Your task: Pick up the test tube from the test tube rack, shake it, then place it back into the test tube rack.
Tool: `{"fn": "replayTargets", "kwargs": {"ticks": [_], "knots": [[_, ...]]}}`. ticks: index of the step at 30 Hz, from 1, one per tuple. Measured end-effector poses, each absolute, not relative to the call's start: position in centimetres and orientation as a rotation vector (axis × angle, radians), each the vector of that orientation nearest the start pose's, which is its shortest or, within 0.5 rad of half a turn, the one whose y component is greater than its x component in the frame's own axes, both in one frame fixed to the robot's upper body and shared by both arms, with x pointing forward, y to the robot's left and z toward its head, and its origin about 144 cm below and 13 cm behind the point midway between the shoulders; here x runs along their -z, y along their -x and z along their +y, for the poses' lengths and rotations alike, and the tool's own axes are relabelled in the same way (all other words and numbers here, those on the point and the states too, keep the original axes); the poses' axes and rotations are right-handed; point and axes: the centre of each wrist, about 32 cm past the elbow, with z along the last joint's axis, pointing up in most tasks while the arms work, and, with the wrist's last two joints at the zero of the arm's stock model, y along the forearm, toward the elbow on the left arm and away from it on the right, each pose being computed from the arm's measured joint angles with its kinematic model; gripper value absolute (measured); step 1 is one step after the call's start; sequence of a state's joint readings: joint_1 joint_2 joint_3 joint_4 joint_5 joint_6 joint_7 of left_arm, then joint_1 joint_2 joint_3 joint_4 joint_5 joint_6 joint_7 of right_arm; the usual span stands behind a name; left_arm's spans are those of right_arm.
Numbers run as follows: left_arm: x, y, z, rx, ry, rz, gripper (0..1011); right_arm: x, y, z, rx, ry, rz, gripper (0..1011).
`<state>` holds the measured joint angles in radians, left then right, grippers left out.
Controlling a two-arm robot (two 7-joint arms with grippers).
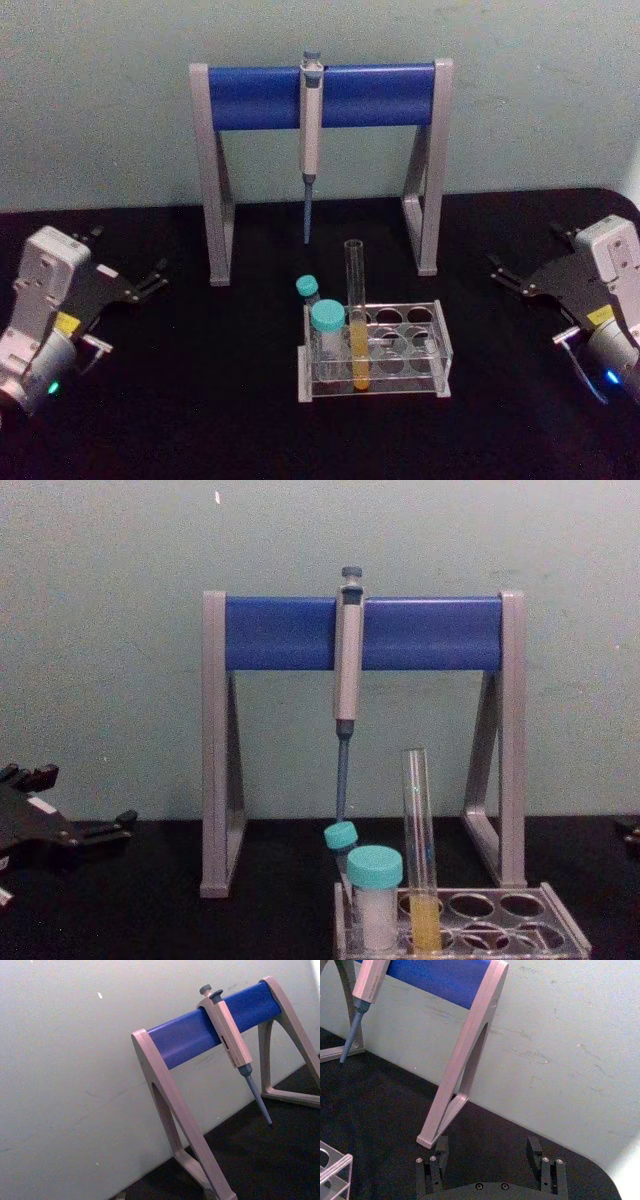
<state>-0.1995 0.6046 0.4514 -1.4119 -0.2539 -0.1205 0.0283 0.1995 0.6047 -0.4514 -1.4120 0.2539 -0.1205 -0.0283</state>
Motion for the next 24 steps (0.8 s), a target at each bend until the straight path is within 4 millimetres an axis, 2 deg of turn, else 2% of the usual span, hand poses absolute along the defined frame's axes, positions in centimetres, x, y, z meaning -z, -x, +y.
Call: {"fn": "replayTargets", "kwargs": {"ticks": [14,24], "knots": [[-114.0,-48.9,31.0,-1.248,-0.304,-0.285,1001,-114.4,-46.6,-30.8,1.178,0.255,-0.200,1000],[-114.0,-48.9,31.0,-1.248,-0.304,-0.285,1001,-114.9,-44.7,-29.8,1.028,0.180,-0.051,1000]]}}
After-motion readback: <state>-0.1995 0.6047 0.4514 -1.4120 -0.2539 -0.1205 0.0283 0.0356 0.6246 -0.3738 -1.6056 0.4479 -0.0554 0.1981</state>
